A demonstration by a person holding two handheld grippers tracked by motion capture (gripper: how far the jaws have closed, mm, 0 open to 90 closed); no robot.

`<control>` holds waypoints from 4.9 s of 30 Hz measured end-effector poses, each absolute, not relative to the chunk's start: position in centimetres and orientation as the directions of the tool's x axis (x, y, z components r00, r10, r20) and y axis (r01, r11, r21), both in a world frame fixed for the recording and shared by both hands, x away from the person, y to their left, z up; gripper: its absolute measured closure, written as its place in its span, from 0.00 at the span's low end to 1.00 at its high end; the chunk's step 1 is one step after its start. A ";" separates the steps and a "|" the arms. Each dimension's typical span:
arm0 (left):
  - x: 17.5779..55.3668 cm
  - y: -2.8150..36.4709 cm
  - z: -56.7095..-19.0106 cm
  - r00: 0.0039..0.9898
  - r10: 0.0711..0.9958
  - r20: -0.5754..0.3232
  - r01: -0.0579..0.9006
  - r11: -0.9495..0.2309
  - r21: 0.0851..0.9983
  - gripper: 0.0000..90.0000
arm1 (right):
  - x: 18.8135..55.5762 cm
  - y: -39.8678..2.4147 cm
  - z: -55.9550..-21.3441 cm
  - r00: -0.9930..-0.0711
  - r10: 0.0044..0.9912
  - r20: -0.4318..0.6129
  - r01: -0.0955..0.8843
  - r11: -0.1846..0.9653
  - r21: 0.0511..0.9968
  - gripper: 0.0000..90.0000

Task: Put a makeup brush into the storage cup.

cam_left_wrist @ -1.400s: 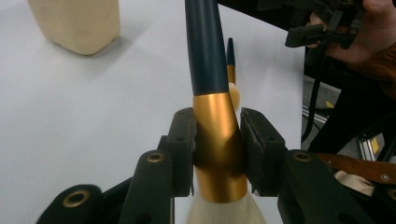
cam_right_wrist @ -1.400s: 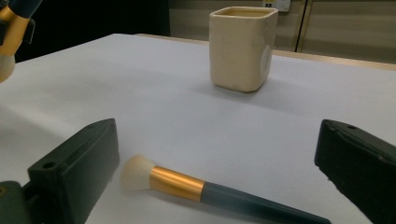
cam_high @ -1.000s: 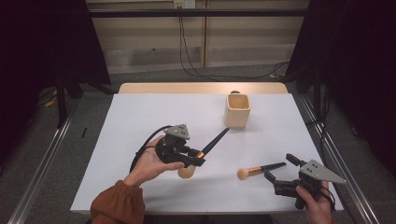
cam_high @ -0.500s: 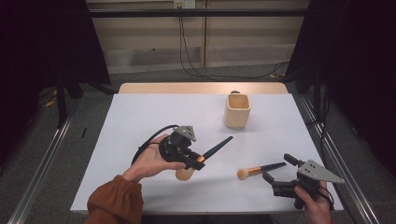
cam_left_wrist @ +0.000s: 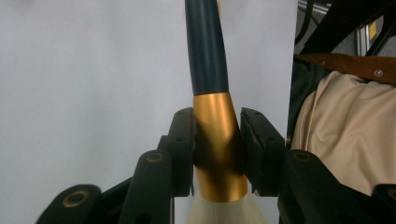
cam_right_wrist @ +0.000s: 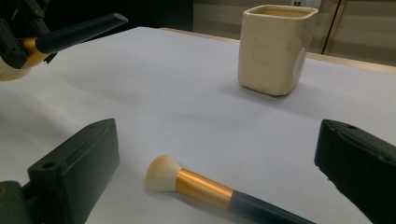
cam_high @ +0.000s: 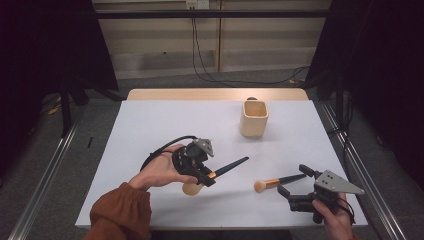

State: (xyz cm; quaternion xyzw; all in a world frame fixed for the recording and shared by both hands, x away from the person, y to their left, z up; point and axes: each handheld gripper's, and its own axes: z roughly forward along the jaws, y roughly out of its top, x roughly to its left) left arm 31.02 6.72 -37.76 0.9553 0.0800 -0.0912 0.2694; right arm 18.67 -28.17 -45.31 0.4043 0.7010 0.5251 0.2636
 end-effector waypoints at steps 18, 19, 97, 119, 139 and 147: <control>31.2 6.7 -37.7 0.971 0.094 -0.221 0.180 -0.893 0.413 0.74 | 19.6 -26.8 -43.9 -0.668 0.743 0.037 0.273 0.199 0.941 0.01; 31.1 6.7 -37.7 0.971 0.092 -0.219 0.177 -0.893 0.413 0.74 | 19.7 -26.7 -43.7 -0.677 0.735 0.038 0.272 0.202 0.941 0.01; 30.3 4.7 -37.9 0.975 0.035 -0.220 0.119 -0.917 0.381 0.74 | 30.3 -13.1 -39.6 -0.975 0.164 0.150 0.214 0.874 0.436 0.24; 30.5 5.2 -38.5 0.974 0.023 -0.227 0.119 -0.899 0.421 0.74 | 30.0 -11.8 -39.6 -0.985 0.103 0.135 0.158 0.848 0.506 0.64; 31.0 5.5 -38.5 0.977 -0.031 -0.210 0.064 -0.899 0.432 0.74 | 29.9 -11.7 -39.9 -0.988 0.055 0.146 0.126 0.830 0.543 0.83; 31.1 5.6 -39.0 0.974 0.003 -0.225 0.105 -0.889 0.446 0.70 | 29.9 -11.9 -40.1 -0.987 0.058 0.152 0.134 0.821 0.554 0.84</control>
